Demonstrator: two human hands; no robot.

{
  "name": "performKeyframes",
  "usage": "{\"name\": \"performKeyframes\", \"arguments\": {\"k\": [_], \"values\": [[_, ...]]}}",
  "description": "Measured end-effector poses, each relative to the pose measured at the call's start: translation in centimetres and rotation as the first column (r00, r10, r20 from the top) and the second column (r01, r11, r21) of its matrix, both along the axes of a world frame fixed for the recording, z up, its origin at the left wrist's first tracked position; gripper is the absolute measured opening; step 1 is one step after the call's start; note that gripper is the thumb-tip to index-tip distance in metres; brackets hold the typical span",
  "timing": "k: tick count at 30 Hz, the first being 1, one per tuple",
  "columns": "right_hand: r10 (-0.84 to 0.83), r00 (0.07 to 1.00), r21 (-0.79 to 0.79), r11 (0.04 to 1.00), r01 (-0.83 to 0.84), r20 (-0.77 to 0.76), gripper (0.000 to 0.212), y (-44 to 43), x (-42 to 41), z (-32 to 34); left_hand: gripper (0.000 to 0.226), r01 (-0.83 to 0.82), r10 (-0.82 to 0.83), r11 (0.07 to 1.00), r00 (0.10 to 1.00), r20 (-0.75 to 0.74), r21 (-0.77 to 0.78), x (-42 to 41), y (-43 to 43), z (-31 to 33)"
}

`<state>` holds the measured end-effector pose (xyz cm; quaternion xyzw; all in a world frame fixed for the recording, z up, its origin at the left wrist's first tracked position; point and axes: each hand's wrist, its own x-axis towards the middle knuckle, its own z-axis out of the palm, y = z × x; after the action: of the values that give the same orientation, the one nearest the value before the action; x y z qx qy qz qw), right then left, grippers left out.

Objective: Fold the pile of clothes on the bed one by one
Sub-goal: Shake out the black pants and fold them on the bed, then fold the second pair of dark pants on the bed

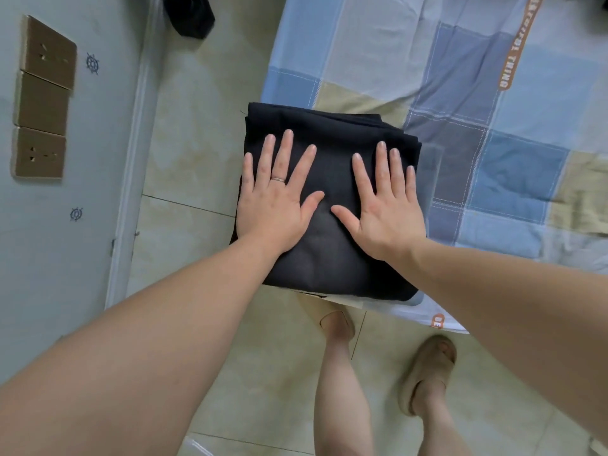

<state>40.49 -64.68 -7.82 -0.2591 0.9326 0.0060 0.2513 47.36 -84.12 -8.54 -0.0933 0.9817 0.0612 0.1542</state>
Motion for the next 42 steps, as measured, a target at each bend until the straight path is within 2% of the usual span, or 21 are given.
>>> {"name": "performKeyframes", "arguments": {"k": [5,9,12,15,18,21,25,34,42], "values": [[0.019,0.997,0.055,0.998,-0.023,0.075,0.089,-0.3,-0.6,-0.8,0.071,0.01,-0.01,1.0,0.999,0.038,-0.001,-0.3,-0.1,-0.6],[0.026,0.965,0.105,0.993,-0.055,0.261,0.093,-0.5,-2.5,0.9,0.072,-0.02,0.013,0.999,0.986,0.169,0.038,-1.2,0.1,0.9],[0.019,0.9,0.124,0.989,-0.081,0.436,0.097,-0.6,-4.9,3.1,0.072,-0.093,0.068,0.993,0.947,0.314,0.066,-2.5,0.7,2.6],[-0.018,0.833,0.095,0.995,-0.042,0.553,0.078,-0.2,-7.6,6.3,0.076,-0.239,0.174,0.967,0.875,0.452,0.091,-4.1,2.1,5.0],[-0.111,0.791,0.063,0.994,0.091,0.601,0.056,1.4,-9.5,9.4,0.072,-0.35,0.25,0.924,0.857,0.45,0.154,-5.0,4.0,7.9],[-0.207,0.77,-0.005,0.965,0.263,0.603,0.043,5.0,-10.8,12.3,0.063,-0.308,0.212,0.918,0.913,0.348,0.249,-5.3,7.0,10.7],[-0.213,0.795,-0.054,0.954,0.295,0.568,0.037,12.4,-12.9,15.2,0.061,-0.409,0.296,0.83,0.9,0.322,0.38,-6.8,13.0,13.8],[-0.236,0.826,-0.117,0.933,0.34,0.512,0.03,33.3,-22.1,18.5,0.058,-0.398,0.311,0.834,0.911,0.271,0.382,-15.7,29.8,15.7],[-0.433,0.778,-0.095,0.845,0.526,0.456,0.032,48.2,-26.4,17.5,0.057,-0.286,0.184,0.866,0.945,0.27,0.411,-23.3,42.9,15.3]]}}
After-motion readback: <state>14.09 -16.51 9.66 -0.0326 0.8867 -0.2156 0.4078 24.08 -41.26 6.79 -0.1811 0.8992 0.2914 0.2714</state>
